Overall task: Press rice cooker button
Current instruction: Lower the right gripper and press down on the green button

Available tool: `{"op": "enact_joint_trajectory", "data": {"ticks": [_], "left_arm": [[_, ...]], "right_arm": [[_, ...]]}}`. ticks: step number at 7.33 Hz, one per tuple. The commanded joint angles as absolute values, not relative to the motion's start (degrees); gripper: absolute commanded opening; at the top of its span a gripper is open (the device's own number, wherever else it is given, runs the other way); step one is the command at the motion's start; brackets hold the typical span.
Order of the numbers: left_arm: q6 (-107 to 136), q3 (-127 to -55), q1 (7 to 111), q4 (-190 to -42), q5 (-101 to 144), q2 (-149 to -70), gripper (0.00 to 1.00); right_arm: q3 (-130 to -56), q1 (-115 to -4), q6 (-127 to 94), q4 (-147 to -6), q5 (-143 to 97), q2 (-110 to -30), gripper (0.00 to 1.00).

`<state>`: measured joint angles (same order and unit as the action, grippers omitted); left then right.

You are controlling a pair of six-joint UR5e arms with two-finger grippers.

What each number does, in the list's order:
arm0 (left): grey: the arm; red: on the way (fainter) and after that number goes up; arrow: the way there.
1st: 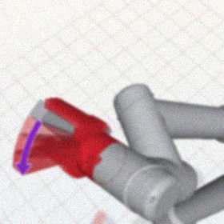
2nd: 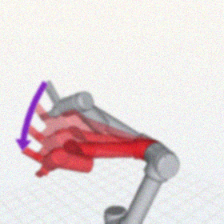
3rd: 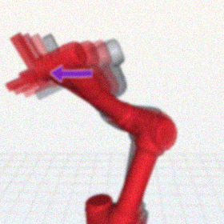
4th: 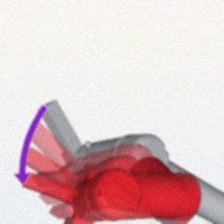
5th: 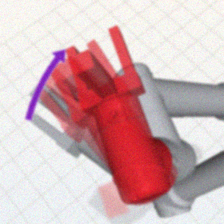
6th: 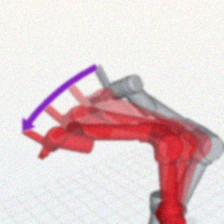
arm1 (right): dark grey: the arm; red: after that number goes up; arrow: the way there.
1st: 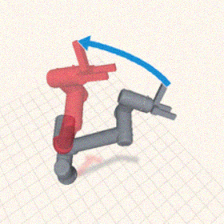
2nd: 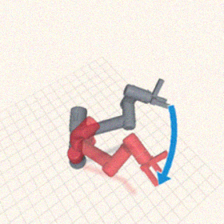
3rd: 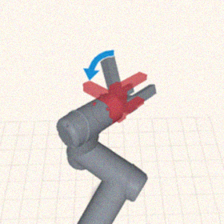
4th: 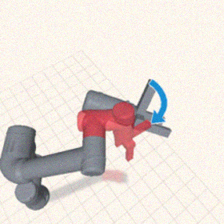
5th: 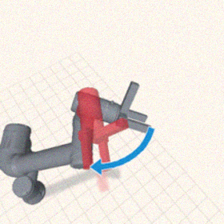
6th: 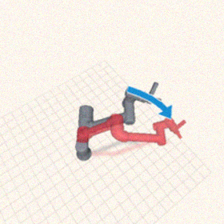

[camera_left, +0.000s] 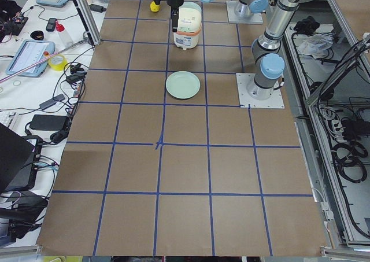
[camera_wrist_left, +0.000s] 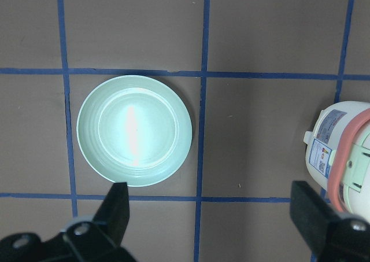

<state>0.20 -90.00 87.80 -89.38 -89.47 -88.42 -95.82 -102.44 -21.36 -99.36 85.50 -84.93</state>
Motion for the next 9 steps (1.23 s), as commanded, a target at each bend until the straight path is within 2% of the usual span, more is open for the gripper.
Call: {"op": "enact_joint_trajectory", "data": {"ticks": [1, 9], "left_arm": [[0.2, -90.0, 87.8, -89.4, -89.5, -88.4, 1.0], [0.2, -90.0, 87.8, -89.4, -89.5, -88.4, 1.0]], "right_arm": [[-97.8, -103.1, -22.3, -100.5, 84.0, -84.8, 0.0], [-100.9, -103.1, -24.6, -99.5, 82.4, -84.8, 0.0]]}}
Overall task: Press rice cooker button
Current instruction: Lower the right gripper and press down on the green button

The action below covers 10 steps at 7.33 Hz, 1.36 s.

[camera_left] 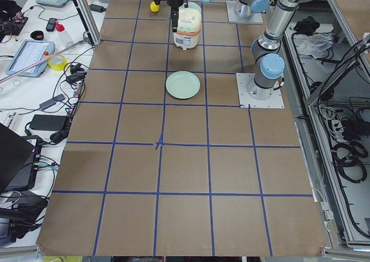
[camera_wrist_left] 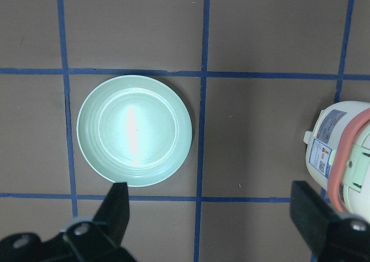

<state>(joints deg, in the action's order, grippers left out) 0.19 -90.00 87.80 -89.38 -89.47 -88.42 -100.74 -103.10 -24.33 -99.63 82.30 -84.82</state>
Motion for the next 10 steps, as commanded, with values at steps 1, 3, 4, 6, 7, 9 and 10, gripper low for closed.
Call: {"op": "enact_joint_trajectory", "data": {"ticks": [1, 3, 4, 6, 7, 9, 10], "left_arm": [[0.2, -90.0, 87.8, -89.4, -89.5, -88.4, 1.0], [0.2, -90.0, 87.8, -89.4, -89.5, -88.4, 1.0], [0.2, -90.0, 87.8, -89.4, -89.5, -88.4, 1.0], [0.2, -90.0, 87.8, -89.4, -89.5, -88.4, 1.0], [0.2, -90.0, 87.8, -89.4, -89.5, -88.4, 1.0], [0.2, -90.0, 87.8, -89.4, -89.5, -88.4, 1.0], [0.2, -90.0, 87.8, -89.4, -89.5, -88.4, 1.0]], "right_arm": [[-101.0, -103.1, -25.1, -99.4, 82.4, -84.8, 0.0], [-102.1, -103.1, -25.4, -99.5, 82.4, -84.8, 0.0], [-102.3, -103.1, -25.5, -99.6, 82.4, -84.8, 0.0], [-102.4, -103.1, -25.5, -99.5, 82.4, -84.7, 0.0], [-102.4, -103.1, -25.5, -99.6, 82.4, -84.6, 0.0], [-101.8, -103.1, -25.7, -99.7, 82.4, -84.6, 0.0], [-100.6, -103.1, -27.3, -99.8, 82.4, -84.9, 0.03]]}}
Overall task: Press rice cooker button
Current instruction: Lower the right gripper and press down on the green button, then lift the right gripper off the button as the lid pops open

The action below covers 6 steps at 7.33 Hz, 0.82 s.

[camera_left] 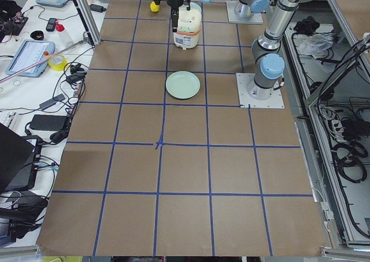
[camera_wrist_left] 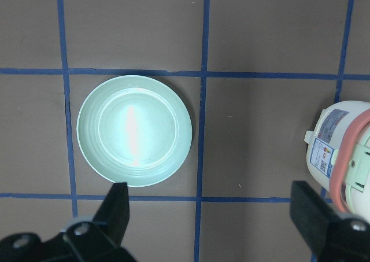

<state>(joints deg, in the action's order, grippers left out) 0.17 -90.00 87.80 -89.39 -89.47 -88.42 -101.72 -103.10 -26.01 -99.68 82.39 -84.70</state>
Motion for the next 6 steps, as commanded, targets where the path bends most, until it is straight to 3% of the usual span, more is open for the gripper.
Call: {"op": "enact_joint_trajectory", "data": {"ticks": [1, 2, 6], "left_arm": [[0.2, -90.0, 87.8, -89.4, -89.5, -88.4, 1.0], [0.2, -90.0, 87.8, -89.4, -89.5, -88.4, 1.0], [0.3, -90.0, 87.8, -89.4, -89.5, -88.4, 1.0]], "right_arm": [[-98.6, -103.0, -27.4, -99.8, 83.5, -84.7, 0.75], [-96.7, -102.8, -27.3, -100.2, 84.3, -84.8, 1.0], [-85.2, -99.5, -25.8, -90.5, 84.9, -84.6, 1.0]]}}
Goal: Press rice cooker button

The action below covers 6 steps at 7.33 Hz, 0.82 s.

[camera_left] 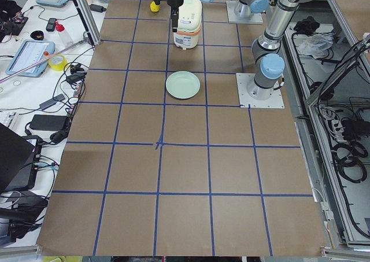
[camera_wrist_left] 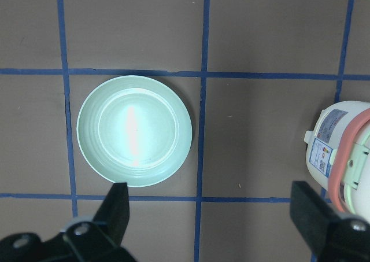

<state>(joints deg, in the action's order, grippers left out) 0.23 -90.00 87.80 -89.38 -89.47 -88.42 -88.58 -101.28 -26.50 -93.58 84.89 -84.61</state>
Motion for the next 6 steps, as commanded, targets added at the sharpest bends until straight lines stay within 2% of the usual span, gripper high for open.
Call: {"op": "enact_joint_trajectory", "data": {"ticks": [1, 6], "left_arm": [[0.2, -90.0, 87.8, -89.4, -89.5, -88.4, 1.0], [0.3, -90.0, 87.8, -89.4, -89.5, -88.4, 1.0]], "right_arm": [[-83.9, -97.1, -22.1, -88.5, 85.0, -84.6, 1.0], [-83.0, -92.4, -11.7, -86.4, 90.6, -85.1, 1.0]]}}
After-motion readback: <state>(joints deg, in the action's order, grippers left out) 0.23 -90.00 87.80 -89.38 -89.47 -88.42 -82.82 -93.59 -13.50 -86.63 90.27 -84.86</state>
